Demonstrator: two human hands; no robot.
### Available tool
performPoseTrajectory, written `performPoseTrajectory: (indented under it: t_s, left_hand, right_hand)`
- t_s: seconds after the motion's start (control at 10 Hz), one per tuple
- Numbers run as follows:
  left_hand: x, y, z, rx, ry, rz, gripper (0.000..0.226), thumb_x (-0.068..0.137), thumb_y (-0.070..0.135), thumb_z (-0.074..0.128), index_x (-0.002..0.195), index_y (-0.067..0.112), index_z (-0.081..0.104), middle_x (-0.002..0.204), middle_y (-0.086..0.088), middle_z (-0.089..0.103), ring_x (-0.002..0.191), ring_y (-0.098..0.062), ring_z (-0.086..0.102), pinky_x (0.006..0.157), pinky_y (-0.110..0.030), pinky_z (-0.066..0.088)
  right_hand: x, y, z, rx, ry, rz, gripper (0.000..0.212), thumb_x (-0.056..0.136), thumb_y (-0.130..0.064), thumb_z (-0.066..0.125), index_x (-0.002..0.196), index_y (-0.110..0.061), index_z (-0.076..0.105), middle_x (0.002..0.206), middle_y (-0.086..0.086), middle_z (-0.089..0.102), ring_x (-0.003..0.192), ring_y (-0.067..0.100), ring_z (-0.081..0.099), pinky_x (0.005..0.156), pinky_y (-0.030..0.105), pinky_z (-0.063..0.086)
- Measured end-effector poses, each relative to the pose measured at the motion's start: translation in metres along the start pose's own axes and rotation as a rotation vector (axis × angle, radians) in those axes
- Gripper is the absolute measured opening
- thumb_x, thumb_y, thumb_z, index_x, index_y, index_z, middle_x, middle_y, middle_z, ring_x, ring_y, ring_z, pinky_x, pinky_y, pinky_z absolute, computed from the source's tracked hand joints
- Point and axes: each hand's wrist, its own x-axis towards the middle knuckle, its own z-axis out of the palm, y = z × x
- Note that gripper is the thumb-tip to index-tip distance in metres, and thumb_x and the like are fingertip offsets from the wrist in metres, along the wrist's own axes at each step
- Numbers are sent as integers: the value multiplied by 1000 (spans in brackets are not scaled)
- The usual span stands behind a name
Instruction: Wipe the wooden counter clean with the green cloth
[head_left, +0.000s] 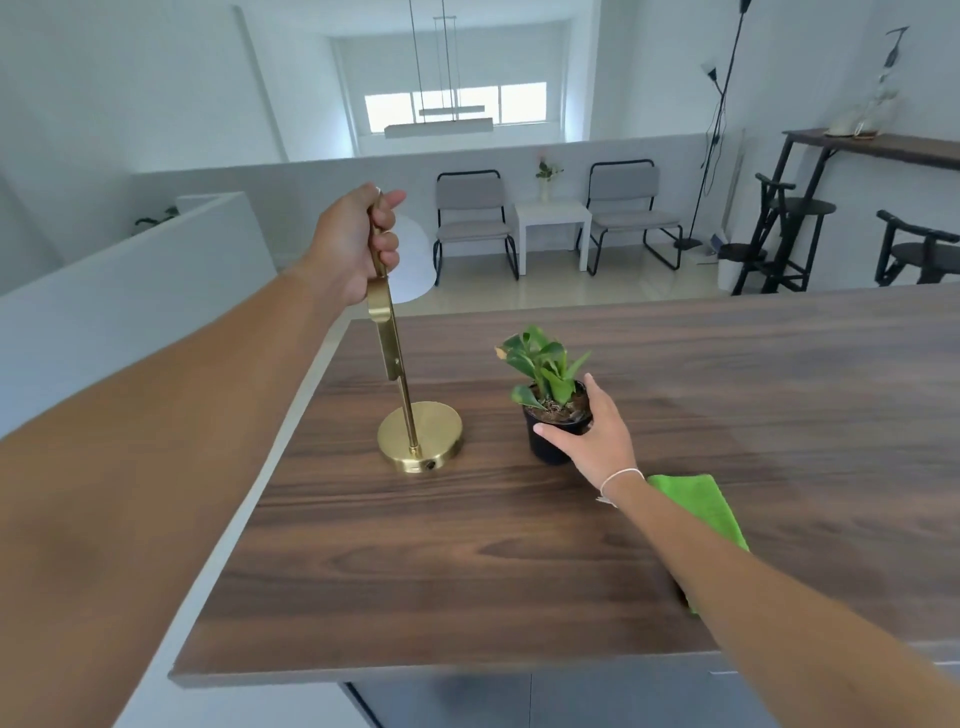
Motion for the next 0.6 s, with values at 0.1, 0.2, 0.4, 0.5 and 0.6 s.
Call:
performPoseTrajectory:
  t_s: [0.1,0.2,0.4,0.5,0.6]
  left_hand:
    - [-3,1,0,8,7,-3,26,94,27,37,97,18,61,44,11,41,38,-5,31,41,-16,29]
    - [-7,0,1,39,27,6,26,93,30,39,96,17,62,50,11,46,40,-5,38,44,-17,35]
    - [-32,-5,-8,197,71,10,38,94,41,32,97,17,61,87,3,65,68,-13,56,63,-25,48]
    - [-52,-17,-19,258,137,18,39,94,42,32,108,17,59,94,3,62,83,-16,58,81,-32,48]
    - [-71,-34,-34,343,205,19,41,94,42,33,120,17,53,102,2,61,97,-19,54,90,-35,43]
  right_hand:
    - [1,0,-1,0,-32,2,102,66,-39,79,147,-21,21,148,-2,34,135,13,34,107,24,25]
    - [1,-1,-2,12,-57,8,106,67,-40,79,148,-22,14,149,-2,30,136,14,33,105,25,25]
    - [-19,2,-12,-7,-63,9,109,65,-44,78,147,-32,7,153,-11,17,137,12,29,99,23,25]
    - [-35,4,-21,-38,-57,1,108,65,-47,76,147,-35,7,154,-13,16,137,13,29,99,25,27]
    - [-53,2,-25,-65,-66,-13,105,67,-48,75,147,-35,7,154,-10,16,138,12,27,98,23,26]
